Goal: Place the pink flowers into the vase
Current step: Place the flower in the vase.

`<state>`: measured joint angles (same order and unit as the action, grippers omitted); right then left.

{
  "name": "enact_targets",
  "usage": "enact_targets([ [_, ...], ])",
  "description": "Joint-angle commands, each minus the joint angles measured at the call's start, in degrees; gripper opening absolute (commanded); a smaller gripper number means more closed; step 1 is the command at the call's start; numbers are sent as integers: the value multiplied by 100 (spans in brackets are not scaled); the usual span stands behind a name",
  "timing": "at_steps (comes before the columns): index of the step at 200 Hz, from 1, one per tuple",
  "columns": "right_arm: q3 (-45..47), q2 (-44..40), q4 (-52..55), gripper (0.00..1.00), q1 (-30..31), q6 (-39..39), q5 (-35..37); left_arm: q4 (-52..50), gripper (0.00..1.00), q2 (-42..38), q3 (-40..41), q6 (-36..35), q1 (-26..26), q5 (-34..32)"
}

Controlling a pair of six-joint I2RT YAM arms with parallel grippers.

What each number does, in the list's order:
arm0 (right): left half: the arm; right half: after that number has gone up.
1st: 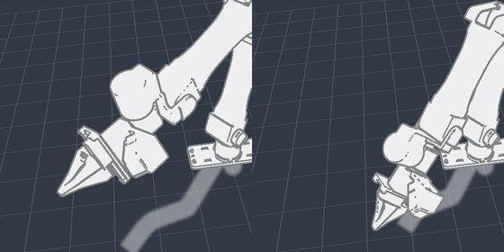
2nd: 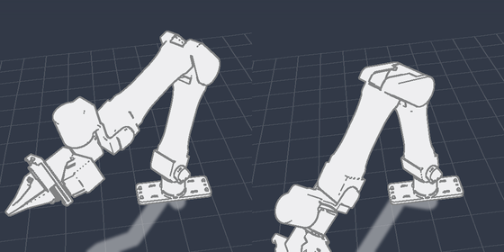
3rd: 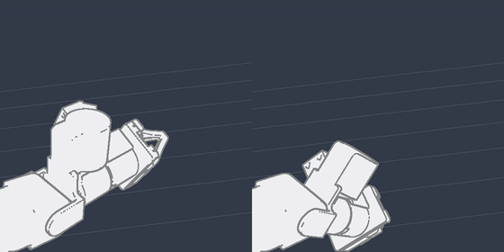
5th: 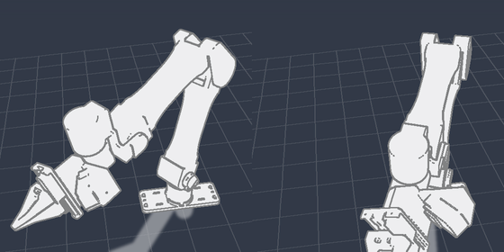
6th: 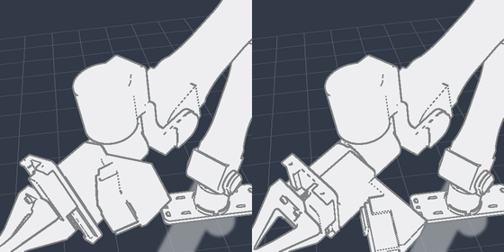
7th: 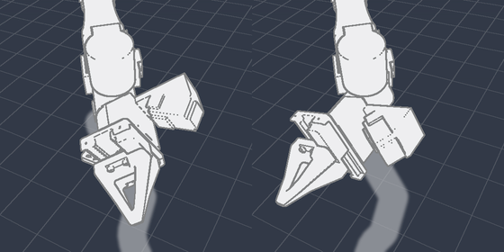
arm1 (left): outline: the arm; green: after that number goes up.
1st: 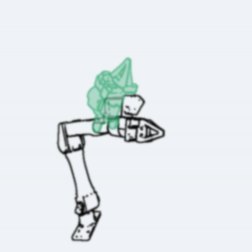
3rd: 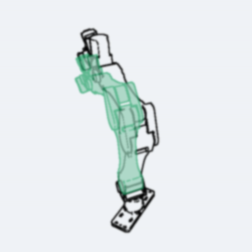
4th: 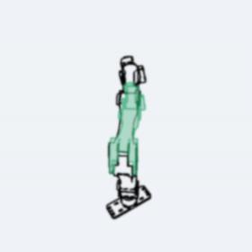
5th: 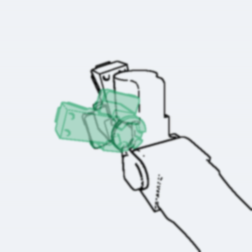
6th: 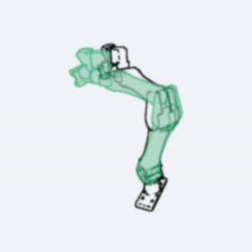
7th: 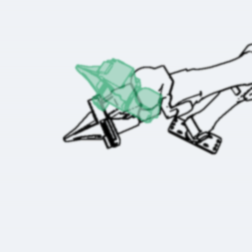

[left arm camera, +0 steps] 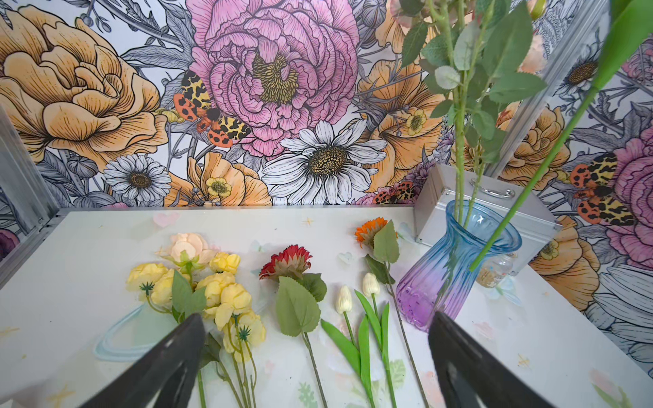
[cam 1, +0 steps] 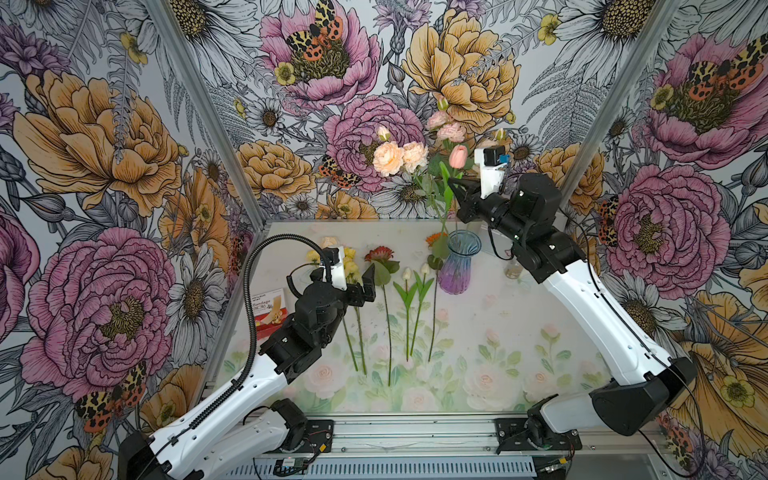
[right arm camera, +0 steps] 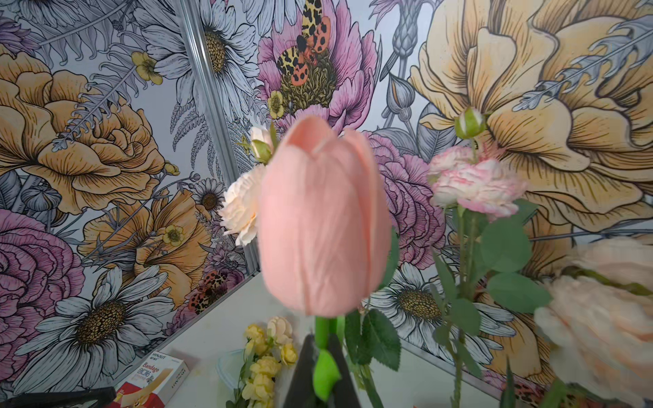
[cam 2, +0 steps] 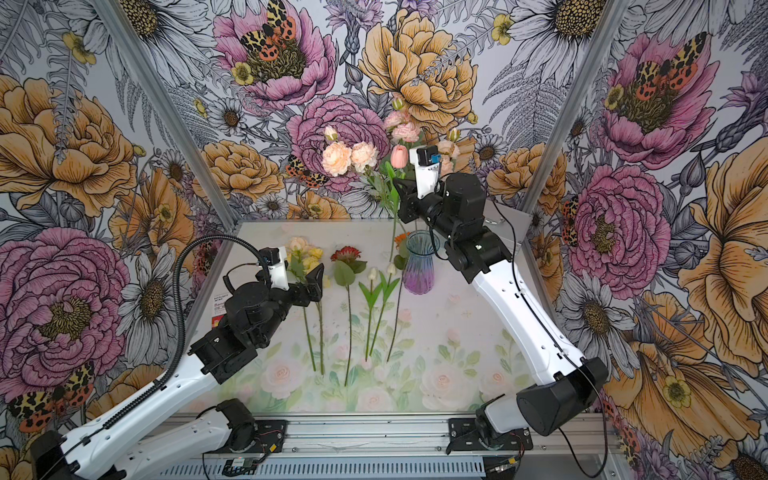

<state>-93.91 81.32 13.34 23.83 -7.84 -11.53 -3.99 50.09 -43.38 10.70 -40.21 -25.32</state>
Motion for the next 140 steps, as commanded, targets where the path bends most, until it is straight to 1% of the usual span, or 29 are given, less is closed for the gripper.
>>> enact_targets([
  [1, -164, -156, 315, 0, -143, 371, 375, -145, 99, -80, 101, 133, 56, -136],
  [43, -156, -335, 356, 0, -345, 685, 685, -150, 99, -26, 89, 172, 70, -107],
  [92, -312, -304, 353, 0, -575, 825, 693, -172, 99, 83, 74, 246, 74, -49],
  [140, -304, -137, 292, 0, -661, 959, 678, -107, 99, 159, 158, 346, 74, -35],
])
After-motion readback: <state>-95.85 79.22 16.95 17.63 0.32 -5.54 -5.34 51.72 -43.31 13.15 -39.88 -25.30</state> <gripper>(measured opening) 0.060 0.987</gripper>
